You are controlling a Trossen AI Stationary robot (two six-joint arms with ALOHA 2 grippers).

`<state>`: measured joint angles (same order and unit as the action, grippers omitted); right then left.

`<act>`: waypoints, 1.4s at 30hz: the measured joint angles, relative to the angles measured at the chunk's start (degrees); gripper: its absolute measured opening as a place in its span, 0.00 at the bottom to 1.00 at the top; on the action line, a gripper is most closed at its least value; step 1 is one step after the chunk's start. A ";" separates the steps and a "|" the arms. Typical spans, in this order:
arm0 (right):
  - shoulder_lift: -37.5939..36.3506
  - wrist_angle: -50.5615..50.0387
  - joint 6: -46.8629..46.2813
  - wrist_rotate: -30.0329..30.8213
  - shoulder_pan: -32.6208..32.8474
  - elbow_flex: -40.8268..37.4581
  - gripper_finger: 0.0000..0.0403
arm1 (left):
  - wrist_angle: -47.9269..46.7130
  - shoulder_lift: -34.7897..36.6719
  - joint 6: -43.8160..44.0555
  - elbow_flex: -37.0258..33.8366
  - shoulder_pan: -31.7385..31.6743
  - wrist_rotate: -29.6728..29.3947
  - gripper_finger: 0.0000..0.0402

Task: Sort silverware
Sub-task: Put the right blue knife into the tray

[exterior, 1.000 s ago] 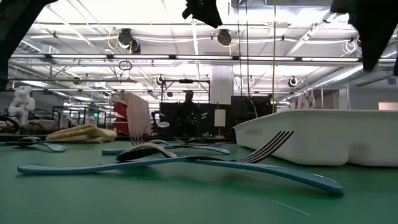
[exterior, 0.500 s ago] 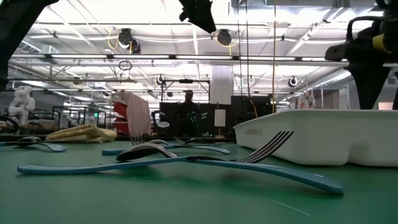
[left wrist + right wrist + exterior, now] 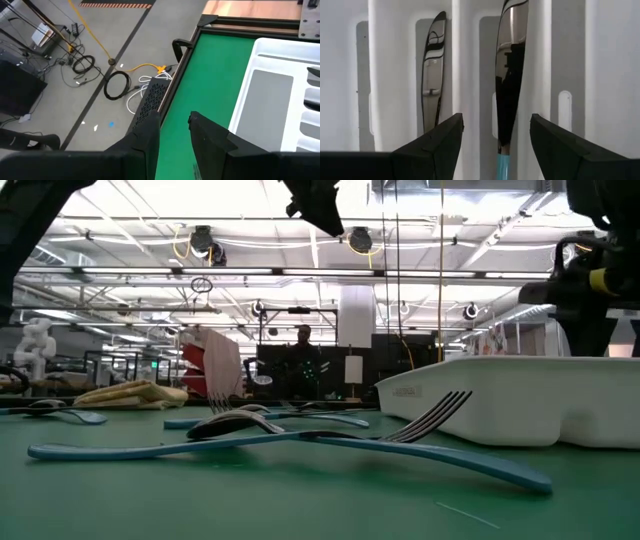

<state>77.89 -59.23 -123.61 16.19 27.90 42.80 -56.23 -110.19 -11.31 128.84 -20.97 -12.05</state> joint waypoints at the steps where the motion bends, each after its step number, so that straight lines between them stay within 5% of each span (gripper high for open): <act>1: -0.03 0.50 0.09 0.02 -0.19 -0.25 0.54 | 0.00 0.00 0.02 0.00 -0.06 0.00 0.28; 26: 6.38 3.20 1.31 -5.05 -3.58 -0.74 0.36 | 0.02 -0.07 -1.64 -0.04 -0.44 0.04 0.28; 36: 9.00 6.66 1.42 -5.68 -3.63 -0.72 0.05 | 0.02 -0.07 -3.14 -0.04 -0.56 0.04 0.28; 42: 7.03 6.92 0.93 -6.87 -3.61 0.20 0.03 | 0.56 -0.07 -4.31 -0.04 -1.56 0.00 0.28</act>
<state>84.93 -52.31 -122.68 9.31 24.29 43.00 -55.67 -110.26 -15.62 128.79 -22.53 -12.05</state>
